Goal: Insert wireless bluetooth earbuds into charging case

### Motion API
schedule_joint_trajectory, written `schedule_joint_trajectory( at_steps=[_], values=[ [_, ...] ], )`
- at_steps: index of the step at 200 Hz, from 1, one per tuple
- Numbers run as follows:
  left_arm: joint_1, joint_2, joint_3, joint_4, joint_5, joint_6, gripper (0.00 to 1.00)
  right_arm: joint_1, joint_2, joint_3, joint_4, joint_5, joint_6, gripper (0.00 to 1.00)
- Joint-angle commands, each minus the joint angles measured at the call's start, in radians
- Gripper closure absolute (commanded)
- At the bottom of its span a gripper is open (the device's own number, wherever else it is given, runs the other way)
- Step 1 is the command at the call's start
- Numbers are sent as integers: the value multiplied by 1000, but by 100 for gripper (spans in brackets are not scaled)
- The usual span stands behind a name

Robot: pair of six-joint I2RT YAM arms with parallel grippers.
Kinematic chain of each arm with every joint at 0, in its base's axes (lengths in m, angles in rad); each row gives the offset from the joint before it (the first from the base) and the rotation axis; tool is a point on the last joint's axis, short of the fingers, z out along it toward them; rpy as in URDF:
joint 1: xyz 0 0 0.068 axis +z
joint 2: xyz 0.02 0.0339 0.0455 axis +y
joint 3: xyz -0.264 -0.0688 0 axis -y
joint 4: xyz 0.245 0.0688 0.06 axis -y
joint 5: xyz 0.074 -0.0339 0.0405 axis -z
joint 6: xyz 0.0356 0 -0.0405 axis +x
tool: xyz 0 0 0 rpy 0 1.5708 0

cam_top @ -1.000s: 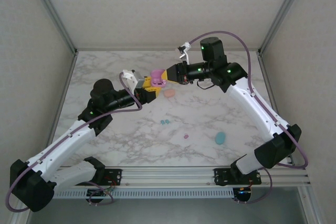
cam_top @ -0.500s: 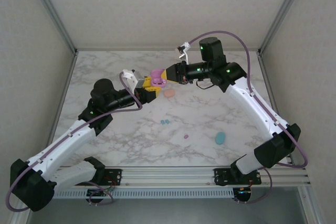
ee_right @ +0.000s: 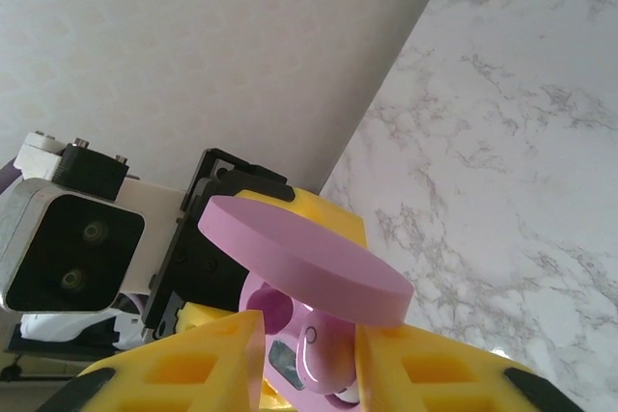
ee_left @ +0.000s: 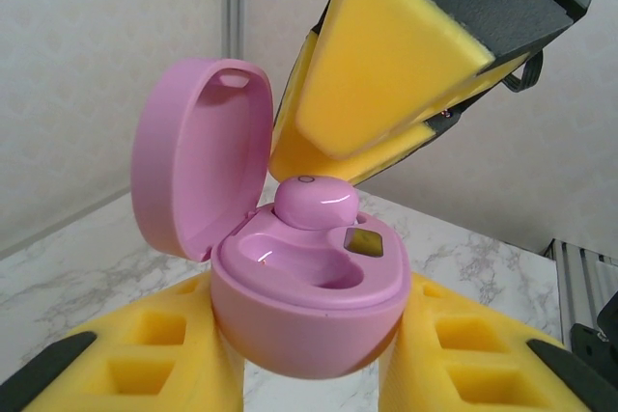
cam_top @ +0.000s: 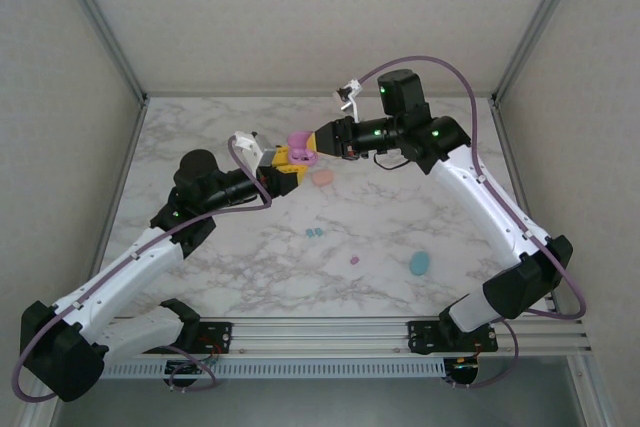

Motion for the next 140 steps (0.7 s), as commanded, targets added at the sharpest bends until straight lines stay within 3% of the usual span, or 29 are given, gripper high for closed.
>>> schedule_joint_trajectory(
  at_steps=[1,50,91,112,140],
  values=[
    [-9,-15,28,67,18,-18,67,8,7,28,-35,38,-24,68],
    [-9,-25,17,47,-28,4,67,7,-38,32,-46,57,-23,62],
    [-9,-47,0,32,-60,19,67,5,-162,-13,-84,175,-47,56],
    [-9,-52,-3,27,-64,17,67,1,-242,-67,-123,335,-40,53],
    [-9,-62,-7,37,-78,3,67,-19,-335,-213,-255,711,49,53]
  ],
)
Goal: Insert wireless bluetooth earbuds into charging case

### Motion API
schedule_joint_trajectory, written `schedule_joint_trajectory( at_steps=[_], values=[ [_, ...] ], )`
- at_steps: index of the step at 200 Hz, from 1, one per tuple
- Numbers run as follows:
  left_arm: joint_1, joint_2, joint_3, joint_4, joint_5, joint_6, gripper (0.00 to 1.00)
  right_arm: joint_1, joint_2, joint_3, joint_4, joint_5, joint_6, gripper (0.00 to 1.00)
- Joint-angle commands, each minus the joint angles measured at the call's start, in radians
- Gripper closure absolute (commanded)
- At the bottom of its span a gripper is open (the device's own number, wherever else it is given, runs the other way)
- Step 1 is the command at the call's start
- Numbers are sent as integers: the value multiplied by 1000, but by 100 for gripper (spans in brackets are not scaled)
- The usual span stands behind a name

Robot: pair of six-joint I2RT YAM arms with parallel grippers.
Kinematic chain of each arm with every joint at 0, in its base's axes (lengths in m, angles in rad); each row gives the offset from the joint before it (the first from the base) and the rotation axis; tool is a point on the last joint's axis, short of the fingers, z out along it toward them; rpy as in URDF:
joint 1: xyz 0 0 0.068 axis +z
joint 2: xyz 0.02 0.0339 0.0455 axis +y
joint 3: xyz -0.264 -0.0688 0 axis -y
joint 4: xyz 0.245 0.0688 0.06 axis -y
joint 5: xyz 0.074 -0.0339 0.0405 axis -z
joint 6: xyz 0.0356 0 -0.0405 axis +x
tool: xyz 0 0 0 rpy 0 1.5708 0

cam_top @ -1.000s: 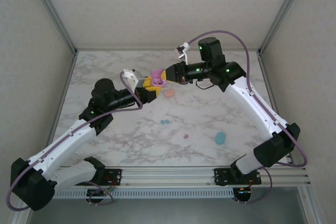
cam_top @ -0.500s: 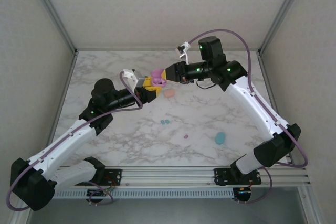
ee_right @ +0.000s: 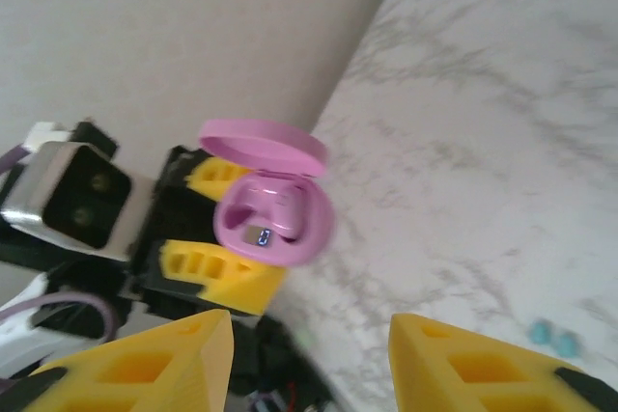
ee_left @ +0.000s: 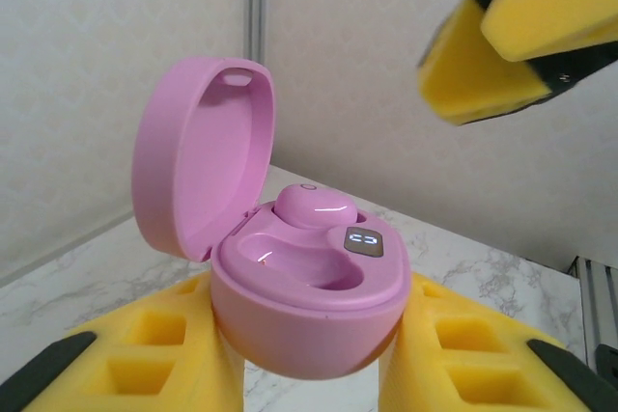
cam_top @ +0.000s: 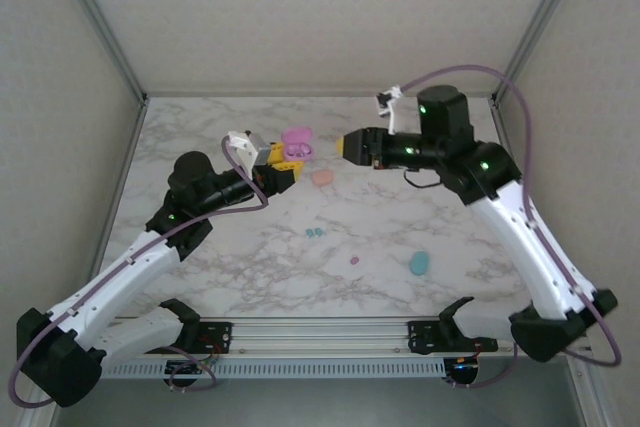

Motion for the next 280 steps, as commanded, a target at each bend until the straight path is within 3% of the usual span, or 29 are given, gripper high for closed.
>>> schedule_joint_trajectory(
  at_steps=[1,19,56,96,192,280],
  values=[
    [-8,-27,-7,38,-24,-4,67,-18,-52,-125,-150,364,66,53],
    [-8,-36,-13,53,-32,-21,67,-36,-61,-255,-208,425,101,55],
    [-8,-52,-12,57,-41,-39,67,-29,15,-505,-121,257,266,57],
    [-9,-51,-10,65,-48,-53,67,39,108,-679,11,190,373,57],
    [-10,-65,-7,41,-56,-44,66,141,352,-724,168,122,390,53],
    [-10,-62,-6,33,-59,-39,66,154,411,-671,239,86,399,62]
  ],
)
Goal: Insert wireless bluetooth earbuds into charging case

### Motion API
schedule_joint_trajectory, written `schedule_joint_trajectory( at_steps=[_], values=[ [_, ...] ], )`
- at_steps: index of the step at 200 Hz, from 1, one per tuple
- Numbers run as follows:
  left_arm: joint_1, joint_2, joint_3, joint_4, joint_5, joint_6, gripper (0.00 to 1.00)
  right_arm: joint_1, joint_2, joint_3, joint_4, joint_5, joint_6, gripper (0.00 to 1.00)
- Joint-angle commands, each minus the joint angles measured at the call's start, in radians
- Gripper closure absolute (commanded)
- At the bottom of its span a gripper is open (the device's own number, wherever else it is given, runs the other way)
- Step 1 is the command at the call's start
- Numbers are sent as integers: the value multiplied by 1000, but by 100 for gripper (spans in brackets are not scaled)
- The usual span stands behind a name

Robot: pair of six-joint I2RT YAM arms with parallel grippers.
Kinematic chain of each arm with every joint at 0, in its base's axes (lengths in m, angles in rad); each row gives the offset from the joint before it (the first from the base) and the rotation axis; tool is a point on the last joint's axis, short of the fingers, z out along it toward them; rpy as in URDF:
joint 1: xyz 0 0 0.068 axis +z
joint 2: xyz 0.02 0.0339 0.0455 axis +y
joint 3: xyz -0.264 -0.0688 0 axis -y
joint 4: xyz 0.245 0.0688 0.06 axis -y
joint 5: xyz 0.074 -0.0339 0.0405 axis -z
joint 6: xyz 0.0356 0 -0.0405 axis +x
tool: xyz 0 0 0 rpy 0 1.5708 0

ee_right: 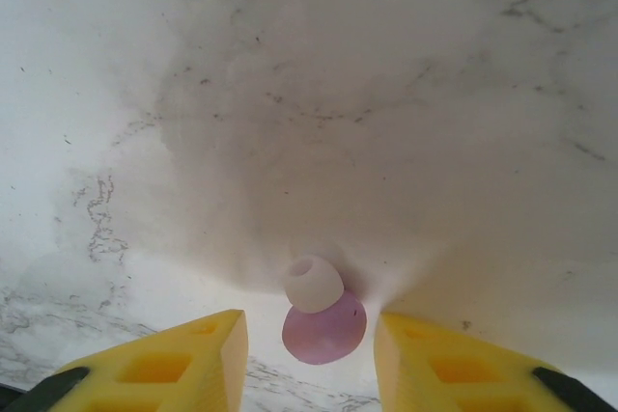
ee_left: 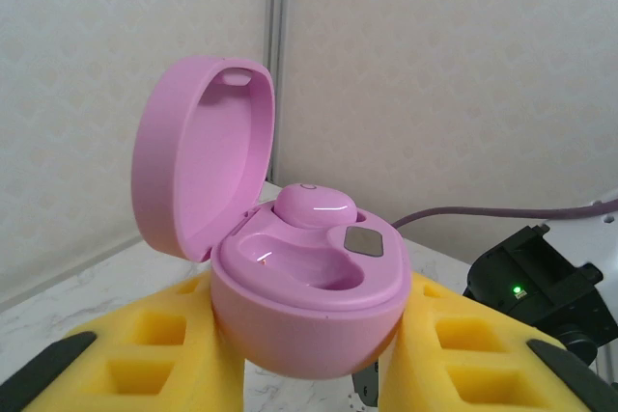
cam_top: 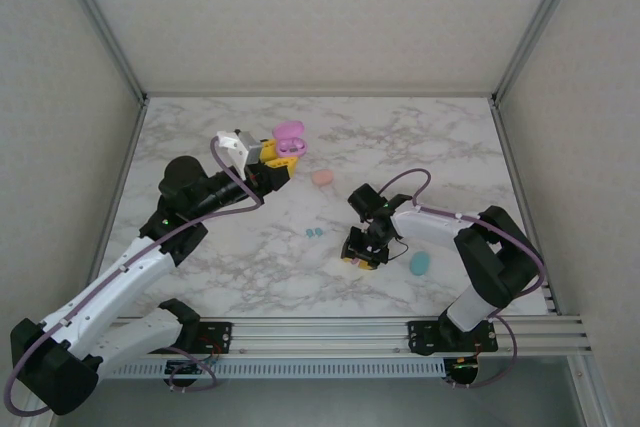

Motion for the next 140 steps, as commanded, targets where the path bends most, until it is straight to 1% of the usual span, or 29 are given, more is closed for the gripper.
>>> schedule_joint_trajectory(
  at_steps=[1,32,51,64,81,91,116,140],
  values=[
    [-9,-14,2,12,-10,-5,66,14,31,39,76,-49,18,62],
    [-9,-19,2,8,-13,-5,66,14,19,78,29,-20,12,64],
    [-9,-19,0,5,-16,-4,66,13,12,90,26,-24,10,65],
    [-9,-19,0,5,-14,-4,66,14,2,95,23,-12,6,65],
    [-9,-18,0,5,-14,-4,66,14,-38,80,66,3,9,63],
    [-9,-17,1,2,-14,-3,66,14,-52,88,52,24,-5,63],
    [-9,-19,-1,5,-16,-5,66,14,-16,141,-68,103,-64,61],
    [-9,-19,-2,5,-17,-6,66,16,22,173,-57,89,-111,59]
  ],
)
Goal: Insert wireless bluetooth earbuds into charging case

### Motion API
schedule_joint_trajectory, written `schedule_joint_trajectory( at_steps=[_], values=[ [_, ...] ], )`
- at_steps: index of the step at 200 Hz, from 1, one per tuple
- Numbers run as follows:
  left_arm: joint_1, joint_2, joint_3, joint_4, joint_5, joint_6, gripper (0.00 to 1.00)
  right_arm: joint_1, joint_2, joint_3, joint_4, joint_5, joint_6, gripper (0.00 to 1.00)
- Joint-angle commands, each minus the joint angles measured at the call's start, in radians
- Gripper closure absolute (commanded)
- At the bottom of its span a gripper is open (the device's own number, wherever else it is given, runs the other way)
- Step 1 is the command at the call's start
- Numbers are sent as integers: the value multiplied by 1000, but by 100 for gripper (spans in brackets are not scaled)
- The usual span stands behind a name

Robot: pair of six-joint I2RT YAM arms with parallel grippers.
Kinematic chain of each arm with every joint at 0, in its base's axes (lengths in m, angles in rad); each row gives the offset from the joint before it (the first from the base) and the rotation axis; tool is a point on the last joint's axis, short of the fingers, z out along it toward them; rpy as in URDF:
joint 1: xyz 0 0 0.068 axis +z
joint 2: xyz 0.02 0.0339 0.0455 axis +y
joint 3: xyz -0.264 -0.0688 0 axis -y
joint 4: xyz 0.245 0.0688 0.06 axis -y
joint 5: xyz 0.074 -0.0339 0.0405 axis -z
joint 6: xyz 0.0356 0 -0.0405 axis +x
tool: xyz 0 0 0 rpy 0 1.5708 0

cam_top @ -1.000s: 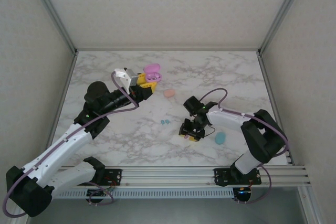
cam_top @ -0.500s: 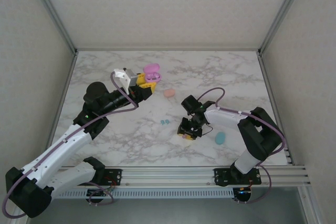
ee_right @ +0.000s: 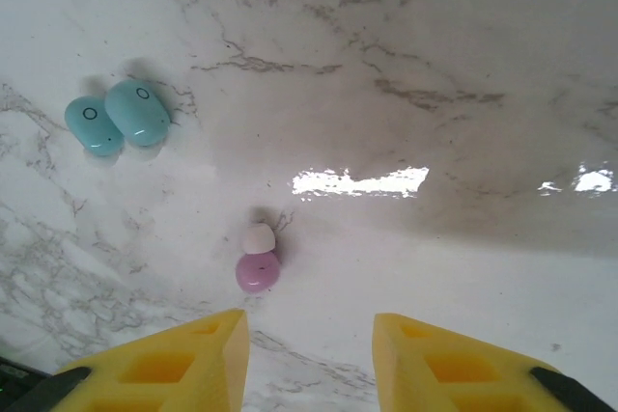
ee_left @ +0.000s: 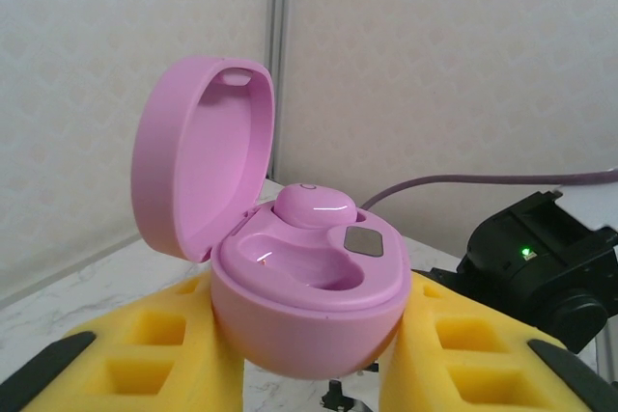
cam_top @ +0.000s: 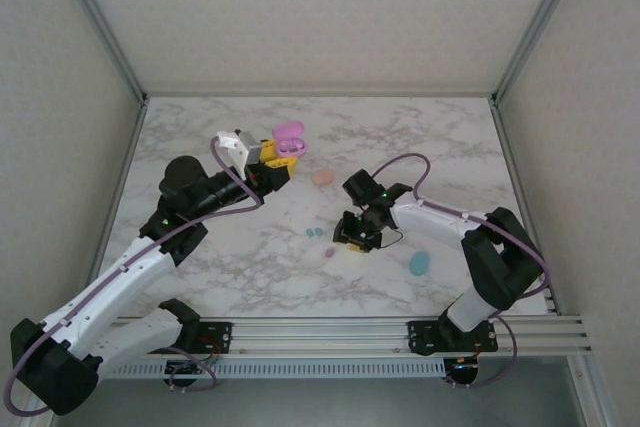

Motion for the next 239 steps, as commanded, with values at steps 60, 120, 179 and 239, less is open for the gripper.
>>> schedule_joint_trajectory(
  at_steps=[60,120,179,239],
  values=[
    [-9,-38,0,-7,-30,0,66,71,195,211,-105,35,-183,60],
    [-9,-49,-1,-20,-32,4,65,111,316,337,-161,90,-272,62],
    [-9,-49,-5,-21,-35,6,66,124,354,337,-169,59,-294,63],
    [-9,-45,-5,-21,-32,4,65,124,319,318,-210,100,-294,63]
  ],
)
